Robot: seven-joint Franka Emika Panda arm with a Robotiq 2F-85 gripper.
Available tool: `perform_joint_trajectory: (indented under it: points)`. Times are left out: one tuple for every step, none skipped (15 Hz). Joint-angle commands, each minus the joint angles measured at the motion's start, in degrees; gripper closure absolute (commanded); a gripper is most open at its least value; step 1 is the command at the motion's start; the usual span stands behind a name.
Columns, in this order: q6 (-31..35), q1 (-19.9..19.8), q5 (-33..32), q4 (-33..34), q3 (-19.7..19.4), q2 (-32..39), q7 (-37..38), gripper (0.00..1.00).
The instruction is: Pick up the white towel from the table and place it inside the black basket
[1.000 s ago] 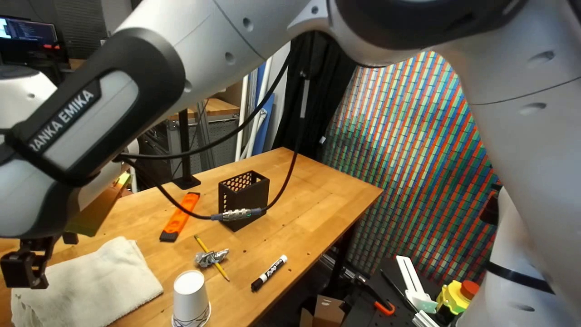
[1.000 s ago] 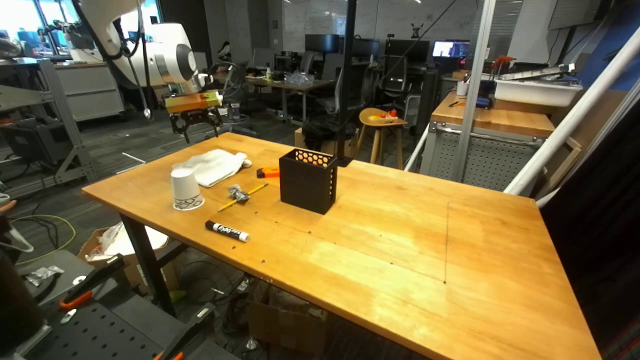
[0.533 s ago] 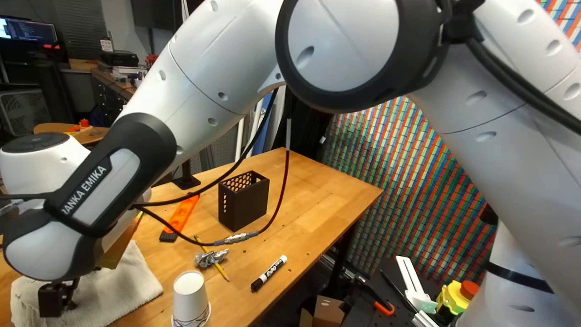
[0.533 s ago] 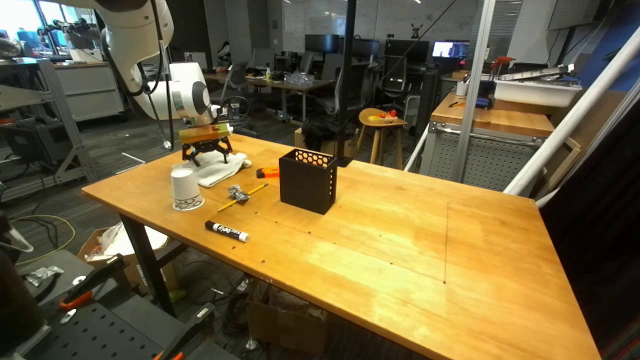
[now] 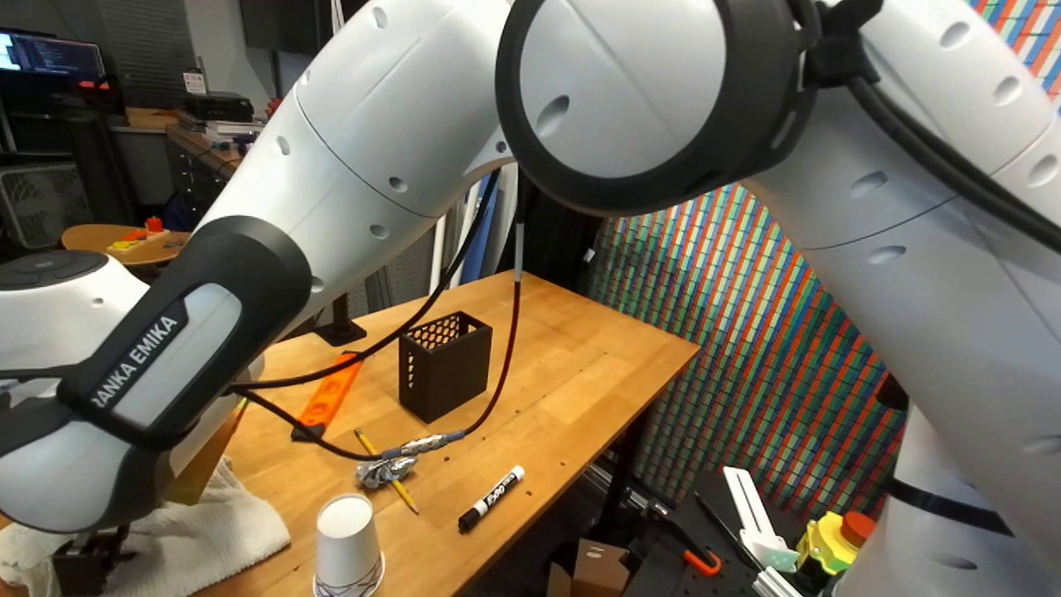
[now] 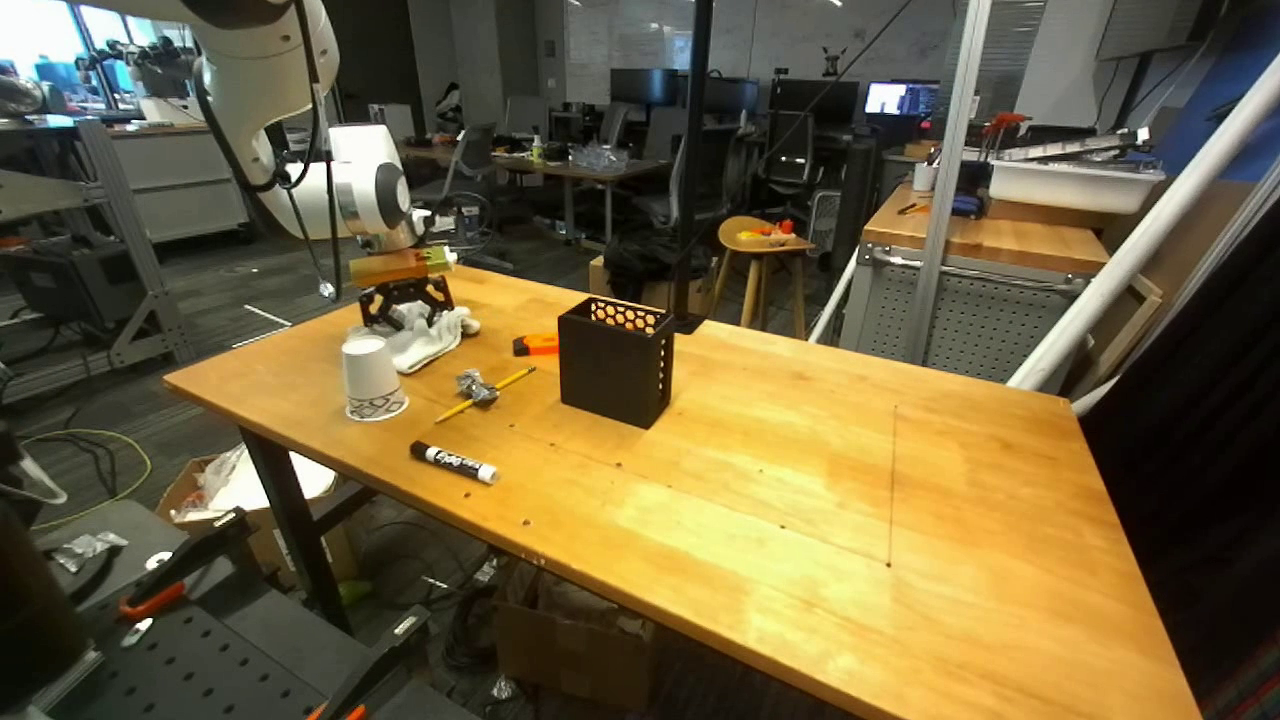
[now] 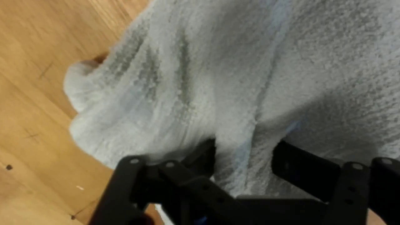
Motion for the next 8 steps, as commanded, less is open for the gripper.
perform_joint_trajectory:
  points:
    - [-1.58, 0.13, 0.41, -3.61, 0.46, -4.87, 0.26, 0.80]
    - [-2.02, 0.02, 0.39, -4.43, 0.51, -6.22, 0.30, 0.87]
    - [-2.90, -0.11, 0.39, -5.20, 0.57, -7.81, 0.28, 0.95]
    - [-3.50, -0.17, 0.33, -5.78, 0.51, -8.98, 0.35, 0.99]
    - [-4.20, -0.40, 0.41, -6.48, 0.55, -10.46, 0.38, 1.00]
    - [-4.81, -0.60, 0.45, -7.11, 0.57, -11.73, 0.40, 0.98]
    - [-5.70, -0.82, 0.52, -7.63, 0.59, -13.13, 0.41, 0.97]
    - [-6.34, -0.93, 0.41, -8.05, 0.48, -14.32, 0.52, 0.97]
